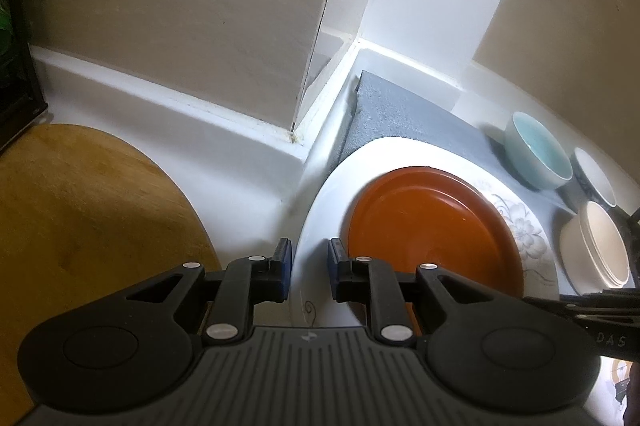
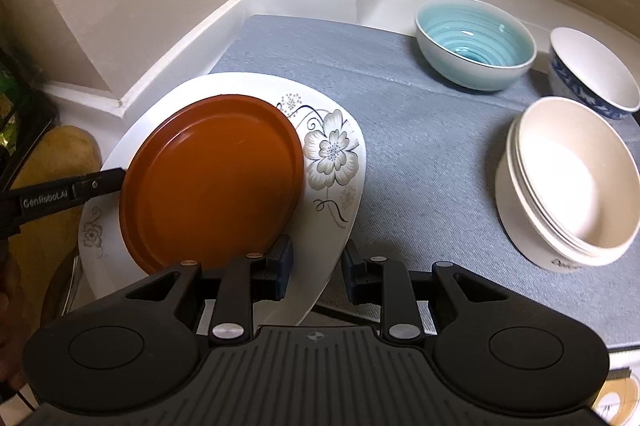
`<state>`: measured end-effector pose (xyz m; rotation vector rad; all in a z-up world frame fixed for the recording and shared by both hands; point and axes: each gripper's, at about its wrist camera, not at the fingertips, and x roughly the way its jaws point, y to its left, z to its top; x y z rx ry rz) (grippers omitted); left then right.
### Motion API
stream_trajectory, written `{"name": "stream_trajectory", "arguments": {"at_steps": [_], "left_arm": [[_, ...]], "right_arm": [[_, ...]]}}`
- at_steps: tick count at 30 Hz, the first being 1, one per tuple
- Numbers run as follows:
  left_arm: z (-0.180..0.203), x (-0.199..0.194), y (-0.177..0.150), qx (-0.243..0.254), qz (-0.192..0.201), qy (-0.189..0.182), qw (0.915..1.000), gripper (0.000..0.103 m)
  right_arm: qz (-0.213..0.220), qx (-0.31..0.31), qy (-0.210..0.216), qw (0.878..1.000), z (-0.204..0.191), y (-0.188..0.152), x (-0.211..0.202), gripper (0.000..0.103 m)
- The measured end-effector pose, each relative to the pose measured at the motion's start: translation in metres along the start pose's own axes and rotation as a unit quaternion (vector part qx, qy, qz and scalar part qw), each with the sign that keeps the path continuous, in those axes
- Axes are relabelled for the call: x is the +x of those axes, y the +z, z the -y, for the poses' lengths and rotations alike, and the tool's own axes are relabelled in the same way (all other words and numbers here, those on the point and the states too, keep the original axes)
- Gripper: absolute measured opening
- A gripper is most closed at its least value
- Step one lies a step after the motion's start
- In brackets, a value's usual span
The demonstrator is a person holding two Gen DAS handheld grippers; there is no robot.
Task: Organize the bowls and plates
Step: 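Open both grippers and pull them away from the terracotta plate, then close the right gripper on the rim of the cream bowl stack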
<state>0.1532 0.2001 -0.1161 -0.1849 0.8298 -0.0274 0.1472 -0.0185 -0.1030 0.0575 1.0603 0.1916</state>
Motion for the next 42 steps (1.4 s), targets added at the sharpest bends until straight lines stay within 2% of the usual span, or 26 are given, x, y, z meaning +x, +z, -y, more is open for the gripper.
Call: {"name": "stream_trajectory", "arguments": {"at_steps": [5, 11, 12, 17, 20, 23, 24, 26, 29, 34, 39, 40, 42], "left_arm": [[0.004, -0.006, -0.002, -0.006, 0.002, 0.016, 0.9999, 0.021], [0.016, -0.021, -0.004, -0.007, 0.02, 0.04, 0.999, 0.028], [0.018, -0.025, -0.005, -0.009, 0.024, 0.045, 0.9987, 0.035], [0.035, -0.051, -0.014, -0.021, 0.057, 0.076, 0.9953, 0.042], [0.05, -0.07, -0.023, -0.028, 0.079, 0.091, 0.9923, 0.042], [0.073, -0.09, -0.034, -0.027, 0.094, 0.098, 0.9903, 0.043], [0.08, -0.094, -0.038, -0.024, 0.096, 0.098, 0.9902, 0.043], [0.099, -0.103, -0.046, -0.012, 0.096, 0.097, 0.9905, 0.045], [0.126, -0.118, -0.06, 0.004, 0.089, 0.094, 0.9916, 0.045], [0.163, -0.146, -0.087, 0.049, 0.095, 0.085, 0.9906, 0.046], [0.182, -0.165, -0.115, 0.058, 0.089, 0.106, 0.9887, 0.046], [0.183, -0.167, -0.118, 0.054, 0.087, 0.112, 0.9884, 0.046], [0.187, -0.172, -0.123, 0.048, 0.088, 0.124, 0.9873, 0.046]], "right_arm": [[-0.01, -0.004, 0.014, 1.0, 0.006, 0.002, 0.0, 0.029], [0.02, -0.007, 0.016, 1.0, 0.019, 0.001, -0.022, 0.03], [0.028, -0.008, 0.017, 0.999, 0.023, 0.0, -0.028, 0.03], [0.08, -0.011, 0.017, 0.997, 0.05, -0.008, -0.068, 0.031], [0.139, 0.004, 0.009, 0.99, 0.078, -0.017, -0.1, 0.031], [0.159, 0.031, -0.011, 0.987, 0.114, -0.022, -0.116, 0.032], [0.155, 0.042, -0.021, 0.987, 0.126, -0.021, -0.116, 0.033], [0.138, 0.066, -0.033, 0.988, 0.152, -0.018, -0.108, 0.045], [0.119, 0.098, -0.04, 0.987, 0.184, -0.014, -0.093, 0.05], [0.075, 0.129, -0.013, 0.989, 0.217, -0.006, -0.058, 0.051], [0.041, 0.116, 0.014, 0.992, 0.222, 0.001, -0.035, 0.052], [0.039, 0.112, 0.015, 0.993, 0.222, 0.001, -0.033, 0.051], [0.037, 0.108, 0.022, 0.993, 0.223, 0.0, -0.033, 0.041]]}}
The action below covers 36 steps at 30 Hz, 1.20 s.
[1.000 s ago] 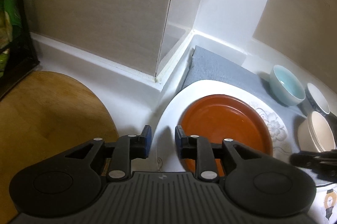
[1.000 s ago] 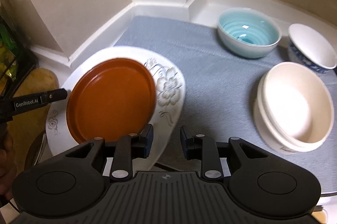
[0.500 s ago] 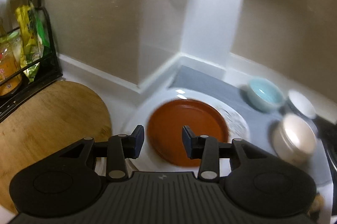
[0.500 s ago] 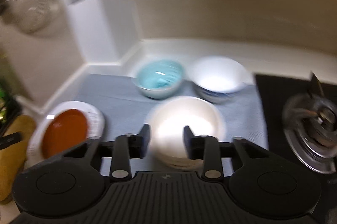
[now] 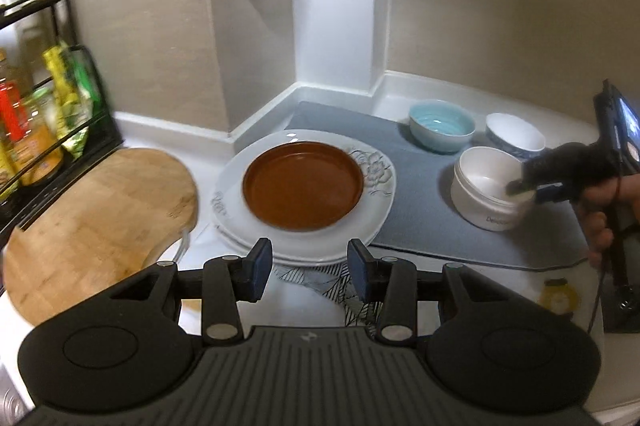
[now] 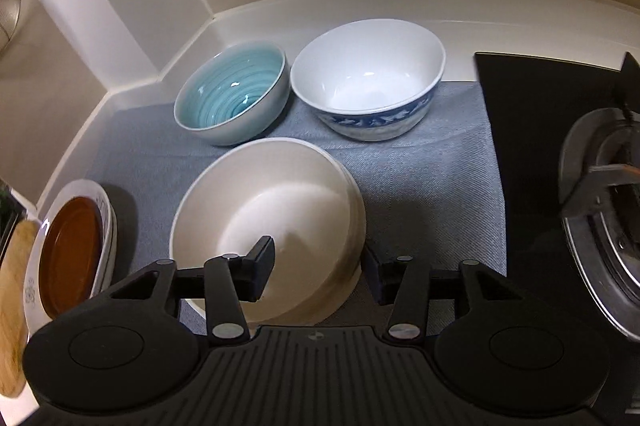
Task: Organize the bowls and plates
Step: 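Close the right gripper on the rim of the cream bowl stack, then lift the cream bowls with the right gripper while the left gripper grasps the teal bowl rim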
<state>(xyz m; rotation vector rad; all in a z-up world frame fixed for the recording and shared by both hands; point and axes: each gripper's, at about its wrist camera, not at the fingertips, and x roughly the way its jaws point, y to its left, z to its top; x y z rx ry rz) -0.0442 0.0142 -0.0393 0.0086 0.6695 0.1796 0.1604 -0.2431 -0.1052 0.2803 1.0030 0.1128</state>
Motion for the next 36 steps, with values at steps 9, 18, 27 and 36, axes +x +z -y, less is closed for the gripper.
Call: {"name": "stream_trajectory", "arguments": {"at_steps": [9, 18, 27, 36], "left_arm": [[0.022, -0.013, 0.006, 0.012, 0.016, 0.005, 0.9998, 0.046], [0.047, -0.017, 0.009, 0.034, 0.02, -0.008, 0.9992, 0.046], [0.069, -0.014, 0.008, 0.046, 0.019, -0.042, 0.9978, 0.046], [0.064, 0.014, 0.023, 0.035, 0.017, -0.089, 0.9953, 0.037]], "right_arm": [[-0.019, -0.021, 0.013, 1.0, 0.003, -0.015, -0.014, 0.02], [-0.035, -0.026, 0.024, 0.999, 0.006, -0.055, -0.045, 0.019], [-0.035, -0.032, 0.036, 0.998, 0.007, -0.076, -0.065, 0.026], [0.02, -0.032, 0.034, 0.999, 0.02, -0.076, -0.097, 0.03]]}}
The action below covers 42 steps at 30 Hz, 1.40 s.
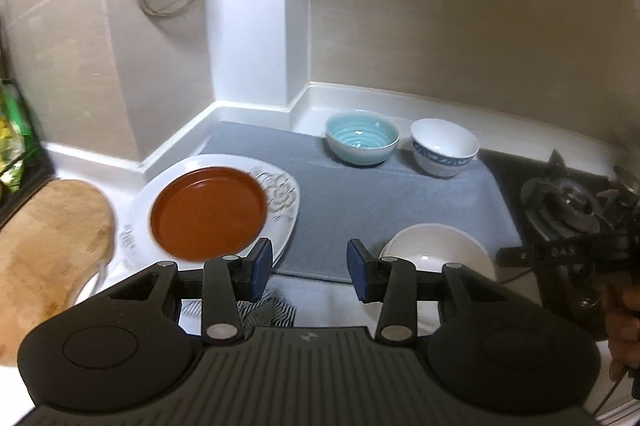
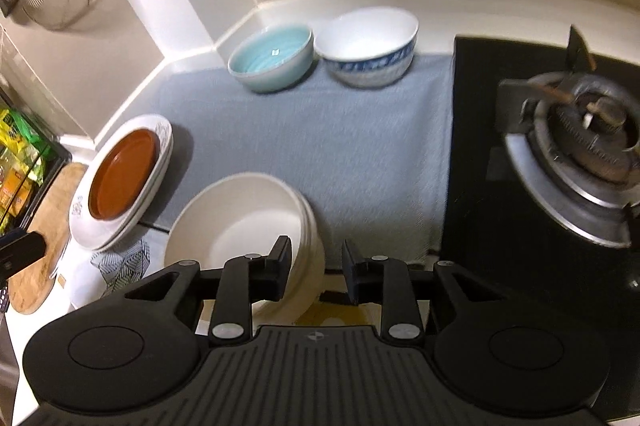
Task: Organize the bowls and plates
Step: 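Lift the cream bowls with the right gripper while the left gripper grasps the teal bowl rim, then lift the teal bowl with the left gripper toward the cream bowls in the right gripper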
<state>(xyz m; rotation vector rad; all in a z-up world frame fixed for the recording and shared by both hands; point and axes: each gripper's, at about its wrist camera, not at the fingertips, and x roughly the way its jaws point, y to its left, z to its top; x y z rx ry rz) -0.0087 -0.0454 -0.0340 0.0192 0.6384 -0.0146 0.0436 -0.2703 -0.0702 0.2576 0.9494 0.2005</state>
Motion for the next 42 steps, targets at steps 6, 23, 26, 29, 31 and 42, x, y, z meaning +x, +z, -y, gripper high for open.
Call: {"name": "stream_trajectory", "arguments": {"at_steps": [6, 23, 26, 29, 31, 42], "left_arm": [[-0.012, 0.049, 0.031, -0.018, -0.011, -0.07, 0.9973, 0.01], [-0.041, 0.275, 0.117, -0.18, -0.098, -0.112, 0.9724, 0.043], [-0.039, 0.297, 0.122, -0.19, -0.118, -0.104, 0.9691, 0.043], [-0.035, 0.314, 0.122, -0.186, -0.14, -0.106, 0.9667, 0.042], [-0.034, 0.322, 0.12, -0.185, -0.152, -0.109, 0.9648, 0.033], [-0.031, 0.308, 0.123, -0.167, -0.188, -0.097, 0.963, 0.018]], "right_arm": [[0.018, 0.004, -0.024, 1.0, -0.002, 0.006, -0.013, 0.03], [0.022, 0.017, -0.108, 0.994, -0.037, 0.023, -0.031, 0.03], [0.014, 0.028, -0.127, 0.991, -0.035, 0.025, -0.033, 0.03], [0.013, 0.032, -0.139, 0.99, -0.037, 0.026, -0.032, 0.03], [0.012, 0.034, -0.143, 0.989, -0.038, 0.027, -0.031, 0.03], [0.011, 0.038, -0.133, 0.99, -0.045, 0.037, -0.012, 0.03]]}}
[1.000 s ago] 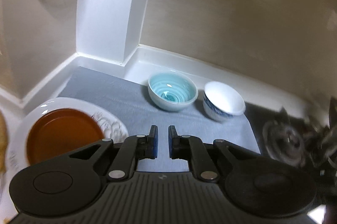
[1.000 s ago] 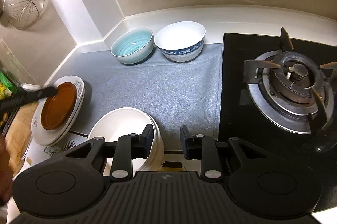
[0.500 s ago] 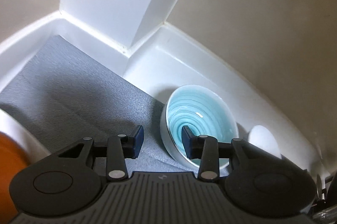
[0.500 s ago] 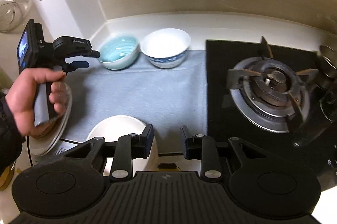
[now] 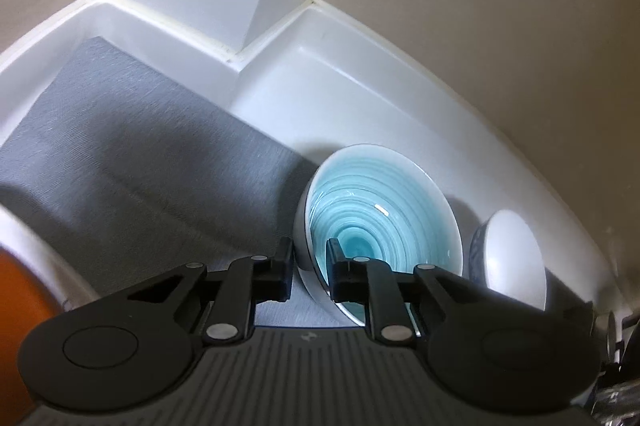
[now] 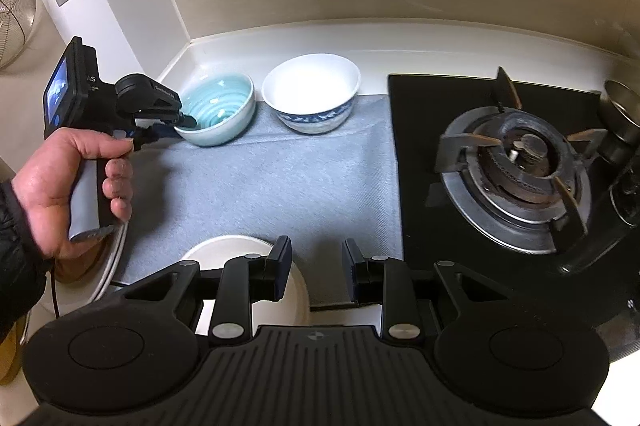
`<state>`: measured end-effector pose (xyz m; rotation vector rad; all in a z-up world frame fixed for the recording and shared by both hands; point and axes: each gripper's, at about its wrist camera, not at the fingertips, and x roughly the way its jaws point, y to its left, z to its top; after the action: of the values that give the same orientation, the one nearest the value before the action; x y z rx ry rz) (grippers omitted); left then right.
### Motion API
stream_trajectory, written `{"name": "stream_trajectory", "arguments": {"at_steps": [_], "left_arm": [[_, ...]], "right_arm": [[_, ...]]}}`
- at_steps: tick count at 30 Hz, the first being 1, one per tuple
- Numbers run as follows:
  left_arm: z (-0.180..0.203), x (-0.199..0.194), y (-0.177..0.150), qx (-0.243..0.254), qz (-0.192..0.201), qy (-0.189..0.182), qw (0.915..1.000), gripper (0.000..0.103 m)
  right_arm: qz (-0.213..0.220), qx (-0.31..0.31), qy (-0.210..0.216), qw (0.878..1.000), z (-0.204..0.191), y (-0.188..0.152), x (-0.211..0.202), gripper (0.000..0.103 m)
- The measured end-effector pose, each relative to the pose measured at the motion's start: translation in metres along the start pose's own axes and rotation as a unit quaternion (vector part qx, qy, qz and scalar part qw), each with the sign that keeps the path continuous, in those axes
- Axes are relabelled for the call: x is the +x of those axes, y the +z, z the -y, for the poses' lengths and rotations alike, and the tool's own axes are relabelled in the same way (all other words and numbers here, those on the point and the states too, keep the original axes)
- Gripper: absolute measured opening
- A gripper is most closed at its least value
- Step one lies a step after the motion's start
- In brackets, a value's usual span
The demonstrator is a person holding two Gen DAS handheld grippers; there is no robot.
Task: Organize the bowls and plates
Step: 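Lift the teal bowl with the left gripper toward the cream bowls in the right gripper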
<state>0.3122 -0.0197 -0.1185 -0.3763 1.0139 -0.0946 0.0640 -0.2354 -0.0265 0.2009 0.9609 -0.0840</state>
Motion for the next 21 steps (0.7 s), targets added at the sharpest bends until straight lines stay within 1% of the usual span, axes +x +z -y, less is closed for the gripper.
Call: {"name": "stream_trajectory", "arguments": {"at_steps": [5, 11, 14, 18, 20, 21], "left_arm": [[-0.003, -0.02, -0.017, 0.012, -0.025, 0.019, 0.9994, 0.018], [-0.005, -0.032, -0.044, 0.056, -0.056, 0.022, 0.9966, 0.018], [-0.005, -0.038, -0.058, 0.082, -0.065, 0.009, 0.9945, 0.018], [-0.002, -0.042, -0.068, 0.119, -0.064, -0.007, 0.9908, 0.018], [0.0, -0.041, -0.068, 0.128, -0.061, -0.012, 0.9899, 0.018], [0.0, -0.035, -0.063, 0.128, -0.06, -0.013, 0.9898, 0.018]], "right_arm": [[-0.002, -0.012, 0.014, 1.0, -0.013, 0.006, 0.009, 0.03], [-0.003, -0.017, 0.022, 1.0, -0.025, 0.013, 0.019, 0.03], [-0.001, -0.016, 0.026, 1.0, -0.027, 0.017, 0.024, 0.03], [0.005, -0.012, 0.028, 1.0, -0.03, 0.022, 0.028, 0.03], [0.007, -0.013, 0.028, 0.999, -0.031, 0.024, 0.031, 0.03], [0.007, -0.014, 0.027, 1.0, -0.031, 0.025, 0.033, 0.03]]}}
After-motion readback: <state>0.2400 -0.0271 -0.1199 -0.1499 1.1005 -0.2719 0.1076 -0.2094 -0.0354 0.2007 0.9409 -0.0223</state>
